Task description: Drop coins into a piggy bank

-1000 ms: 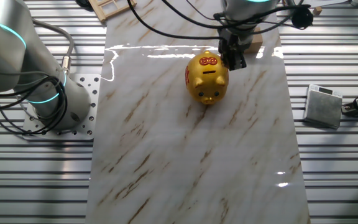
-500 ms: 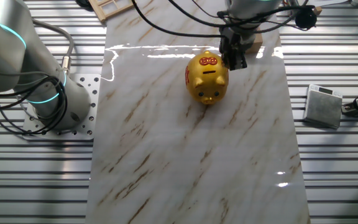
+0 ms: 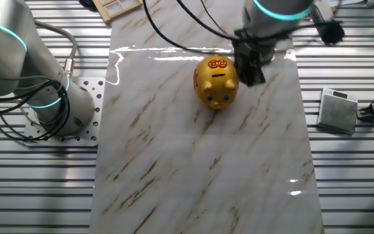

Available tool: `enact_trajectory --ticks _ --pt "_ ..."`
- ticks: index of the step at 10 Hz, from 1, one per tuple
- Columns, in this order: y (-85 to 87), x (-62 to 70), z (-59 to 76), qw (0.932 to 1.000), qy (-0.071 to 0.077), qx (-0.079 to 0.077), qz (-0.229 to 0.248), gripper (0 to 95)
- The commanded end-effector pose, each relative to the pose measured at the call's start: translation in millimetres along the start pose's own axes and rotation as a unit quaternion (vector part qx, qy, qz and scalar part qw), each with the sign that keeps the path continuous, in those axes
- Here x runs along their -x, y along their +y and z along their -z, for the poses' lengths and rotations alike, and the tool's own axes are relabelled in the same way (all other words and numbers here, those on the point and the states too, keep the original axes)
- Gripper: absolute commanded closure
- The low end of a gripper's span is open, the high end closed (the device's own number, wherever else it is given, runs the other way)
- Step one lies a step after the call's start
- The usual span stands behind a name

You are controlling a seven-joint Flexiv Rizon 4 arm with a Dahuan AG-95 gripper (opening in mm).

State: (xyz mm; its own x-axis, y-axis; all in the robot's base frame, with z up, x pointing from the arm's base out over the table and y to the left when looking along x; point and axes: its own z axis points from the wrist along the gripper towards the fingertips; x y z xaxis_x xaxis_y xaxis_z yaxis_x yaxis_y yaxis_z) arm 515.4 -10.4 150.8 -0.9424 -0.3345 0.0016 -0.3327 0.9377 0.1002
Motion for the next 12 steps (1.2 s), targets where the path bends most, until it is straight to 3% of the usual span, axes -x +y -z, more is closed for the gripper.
enact_trajectory --ticks 1,3,5,6,8,9,12 --pt "-41.2 12.4 -1.4 0.9995 0.004 -0.004 0.031 95.0" --pt "-42.1 12.0 -0.3 0.9996 0.009 -0.004 0.026 95.0" --pt "-37.3 12.1 -0.2 0.9995 0.029 0.007 0.014 95.0" --pt "-37.3 12.1 -0.2 0.9995 0.032 0.009 0.001 95.0" --pt "-33.6 11.8 -1.3 0.9991 0.035 0.003 -0.023 95.0" --pt "-45.7 13.7 -0.1 0.9993 0.035 0.004 -0.014 95.0" --pt "-116.7 27.2 1.0 0.9993 0.036 0.002 0.012 95.0"
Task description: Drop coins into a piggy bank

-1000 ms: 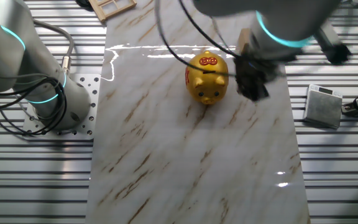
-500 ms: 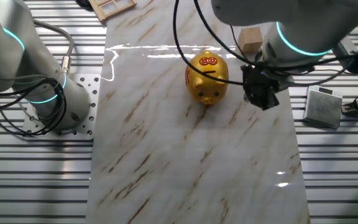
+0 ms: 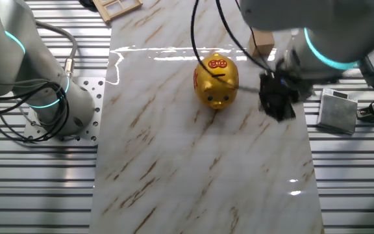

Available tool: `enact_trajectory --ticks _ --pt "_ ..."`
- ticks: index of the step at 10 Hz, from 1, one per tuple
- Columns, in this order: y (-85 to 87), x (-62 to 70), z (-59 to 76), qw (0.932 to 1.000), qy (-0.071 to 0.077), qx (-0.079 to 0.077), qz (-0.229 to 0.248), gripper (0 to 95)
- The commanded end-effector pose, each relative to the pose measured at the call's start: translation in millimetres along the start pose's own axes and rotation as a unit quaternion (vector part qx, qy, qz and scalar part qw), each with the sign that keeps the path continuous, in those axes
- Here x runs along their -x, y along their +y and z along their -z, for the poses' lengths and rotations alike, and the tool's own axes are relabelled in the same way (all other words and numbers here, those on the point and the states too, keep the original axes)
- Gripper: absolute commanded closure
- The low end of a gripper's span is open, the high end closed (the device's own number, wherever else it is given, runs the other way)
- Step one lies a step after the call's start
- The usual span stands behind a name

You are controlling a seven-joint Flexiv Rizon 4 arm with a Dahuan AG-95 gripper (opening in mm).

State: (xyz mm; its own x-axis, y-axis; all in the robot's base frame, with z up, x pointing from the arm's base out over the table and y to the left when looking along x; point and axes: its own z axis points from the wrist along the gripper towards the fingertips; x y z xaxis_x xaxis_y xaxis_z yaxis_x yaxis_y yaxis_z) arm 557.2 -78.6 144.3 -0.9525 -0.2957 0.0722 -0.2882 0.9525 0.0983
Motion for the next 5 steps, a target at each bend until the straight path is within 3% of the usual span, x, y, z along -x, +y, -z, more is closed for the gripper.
enact_trajectory --ticks 1,5 --pt "-53.3 15.3 0.9 0.9994 0.005 -0.002 0.034 95.0" --pt "-68.9 27.7 -13.7 0.9988 0.001 -0.009 0.048 95.0"
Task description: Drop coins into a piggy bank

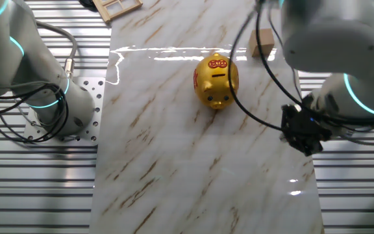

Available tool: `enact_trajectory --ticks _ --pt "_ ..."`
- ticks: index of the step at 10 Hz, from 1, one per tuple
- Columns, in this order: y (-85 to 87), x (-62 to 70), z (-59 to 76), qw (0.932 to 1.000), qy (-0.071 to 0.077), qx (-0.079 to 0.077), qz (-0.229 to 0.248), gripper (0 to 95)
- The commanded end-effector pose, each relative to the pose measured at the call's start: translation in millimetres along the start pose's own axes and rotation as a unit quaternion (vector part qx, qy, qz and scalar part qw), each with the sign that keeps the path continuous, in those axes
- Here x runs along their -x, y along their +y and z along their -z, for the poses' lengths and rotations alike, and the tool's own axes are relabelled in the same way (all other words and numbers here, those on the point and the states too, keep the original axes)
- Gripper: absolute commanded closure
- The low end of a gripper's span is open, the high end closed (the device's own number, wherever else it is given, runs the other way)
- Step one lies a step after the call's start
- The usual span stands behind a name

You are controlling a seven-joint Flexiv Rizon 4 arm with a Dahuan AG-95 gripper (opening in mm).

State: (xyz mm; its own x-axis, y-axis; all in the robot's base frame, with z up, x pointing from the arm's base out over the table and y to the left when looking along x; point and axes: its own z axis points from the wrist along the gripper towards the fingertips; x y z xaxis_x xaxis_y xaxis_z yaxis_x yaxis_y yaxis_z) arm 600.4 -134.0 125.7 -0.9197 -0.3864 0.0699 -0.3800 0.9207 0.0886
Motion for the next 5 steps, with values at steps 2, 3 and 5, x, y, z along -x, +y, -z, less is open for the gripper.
enact_trajectory --ticks 2,3,5 --pt "-7.1 11.9 -16.1 1.0000 -0.003 0.000 0.006 95.0" --pt "-9.7 15.2 -24.9 0.9999 -0.003 -0.001 0.014 95.0" --pt "-10.1 15.8 -28.0 0.9999 -0.002 -0.002 0.016 95.0"
